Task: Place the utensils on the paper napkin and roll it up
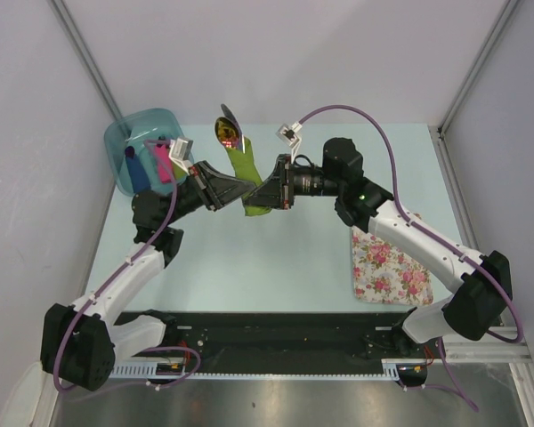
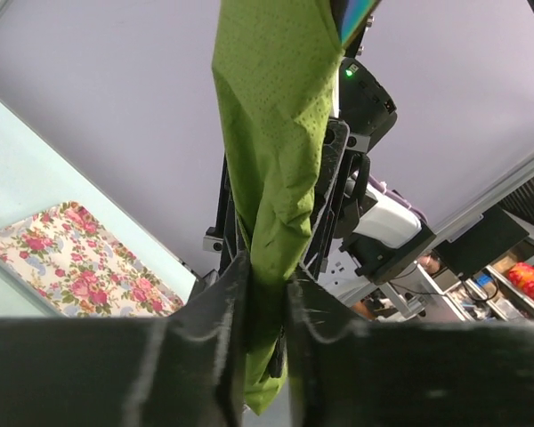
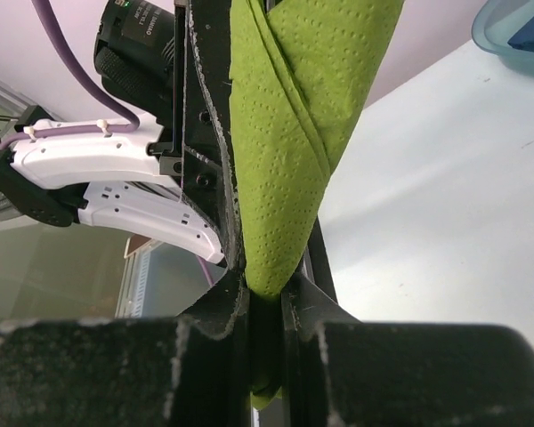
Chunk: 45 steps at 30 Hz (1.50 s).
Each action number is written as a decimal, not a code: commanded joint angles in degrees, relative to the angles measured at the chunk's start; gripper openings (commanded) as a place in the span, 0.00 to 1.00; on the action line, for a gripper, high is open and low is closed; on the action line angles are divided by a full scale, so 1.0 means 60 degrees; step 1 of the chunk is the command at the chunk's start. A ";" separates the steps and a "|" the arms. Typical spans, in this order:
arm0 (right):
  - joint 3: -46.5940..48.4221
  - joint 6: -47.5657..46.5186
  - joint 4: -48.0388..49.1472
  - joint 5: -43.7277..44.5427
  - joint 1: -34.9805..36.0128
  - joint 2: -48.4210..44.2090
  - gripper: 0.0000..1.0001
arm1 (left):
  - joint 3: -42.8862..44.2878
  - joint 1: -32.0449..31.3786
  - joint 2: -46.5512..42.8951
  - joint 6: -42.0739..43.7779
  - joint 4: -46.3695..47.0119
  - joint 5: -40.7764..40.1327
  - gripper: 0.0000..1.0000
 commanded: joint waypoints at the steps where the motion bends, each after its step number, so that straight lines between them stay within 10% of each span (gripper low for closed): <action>1: 0.0188 -0.0354 0.0520 -0.0063 0.0086 -0.0145 0.00 | 0.0396 -0.0029 0.0031 -0.0136 0.0326 -0.0221 0.17; 8: 0.0261 -0.0500 0.0315 -0.0092 0.0116 -0.0131 0.06 | 0.0425 0.0116 0.0061 -0.0034 0.0121 -0.0163 0.00; 20: 0.0510 -0.1115 -0.0871 0.0449 -0.0602 -0.0292 1.00 | 0.0629 0.1155 -0.0510 0.1928 -0.1870 0.0584 0.00; 28: 0.0774 -0.2185 -0.2423 0.0816 -0.1349 -0.0278 1.00 | 0.2883 0.3014 0.0277 0.6964 -0.8161 0.0351 0.00; 45: 0.0188 -0.2859 -0.2967 0.0567 -0.1789 -0.0102 1.00 | 0.6546 0.6649 0.5215 1.0411 -0.9914 -0.1143 0.00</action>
